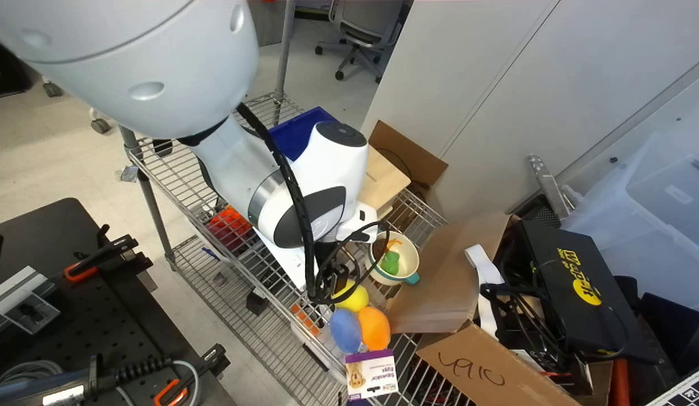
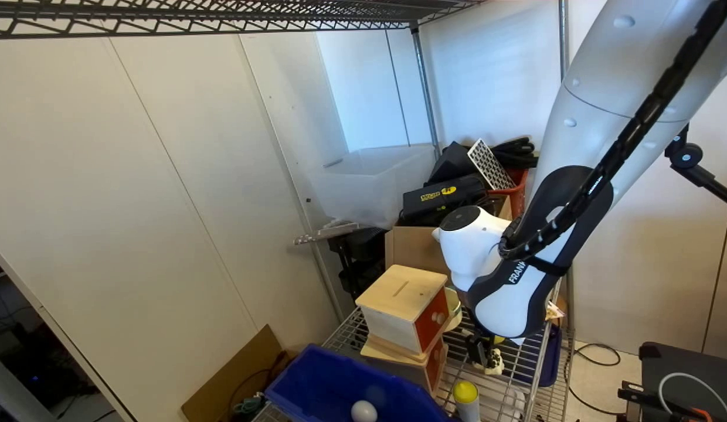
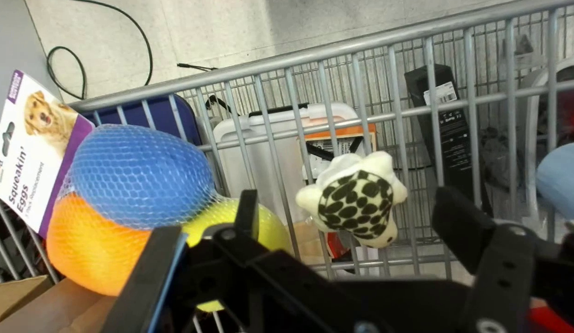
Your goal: Put the tortoise doll in the blue box
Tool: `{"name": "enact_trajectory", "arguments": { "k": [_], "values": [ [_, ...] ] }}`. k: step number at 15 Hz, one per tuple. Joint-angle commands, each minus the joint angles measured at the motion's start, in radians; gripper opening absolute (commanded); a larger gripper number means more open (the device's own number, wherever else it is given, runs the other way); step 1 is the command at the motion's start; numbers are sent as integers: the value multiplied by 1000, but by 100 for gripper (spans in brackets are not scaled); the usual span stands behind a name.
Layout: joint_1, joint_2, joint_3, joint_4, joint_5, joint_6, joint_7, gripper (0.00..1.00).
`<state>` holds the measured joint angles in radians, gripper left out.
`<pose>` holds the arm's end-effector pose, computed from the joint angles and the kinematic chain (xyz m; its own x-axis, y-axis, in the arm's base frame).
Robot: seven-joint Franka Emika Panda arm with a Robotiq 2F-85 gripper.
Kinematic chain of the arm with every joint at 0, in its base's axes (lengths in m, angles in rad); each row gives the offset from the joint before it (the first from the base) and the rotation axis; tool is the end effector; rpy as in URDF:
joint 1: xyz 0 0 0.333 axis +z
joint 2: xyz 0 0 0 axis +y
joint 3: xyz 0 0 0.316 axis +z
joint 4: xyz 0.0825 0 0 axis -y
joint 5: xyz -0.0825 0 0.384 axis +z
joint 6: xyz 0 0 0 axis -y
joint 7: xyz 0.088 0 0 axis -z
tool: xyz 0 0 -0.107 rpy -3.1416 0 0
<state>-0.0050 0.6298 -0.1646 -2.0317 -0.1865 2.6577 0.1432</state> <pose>0.5842 -0.0956 0.1340 0.9933 -0.1153 0.0057 -0.1144 -0.9766 0.1822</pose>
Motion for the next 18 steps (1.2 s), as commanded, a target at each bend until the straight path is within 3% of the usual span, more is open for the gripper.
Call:
{"name": "enact_trajectory", "arguments": {
  "k": [1,14,18],
  "values": [
    [22,42,-24,36,-3,41,26,87],
    [38,82,-8,60,19,34,36,96],
    [44,94,-8,58,21,31,39,90]
  ]
}}
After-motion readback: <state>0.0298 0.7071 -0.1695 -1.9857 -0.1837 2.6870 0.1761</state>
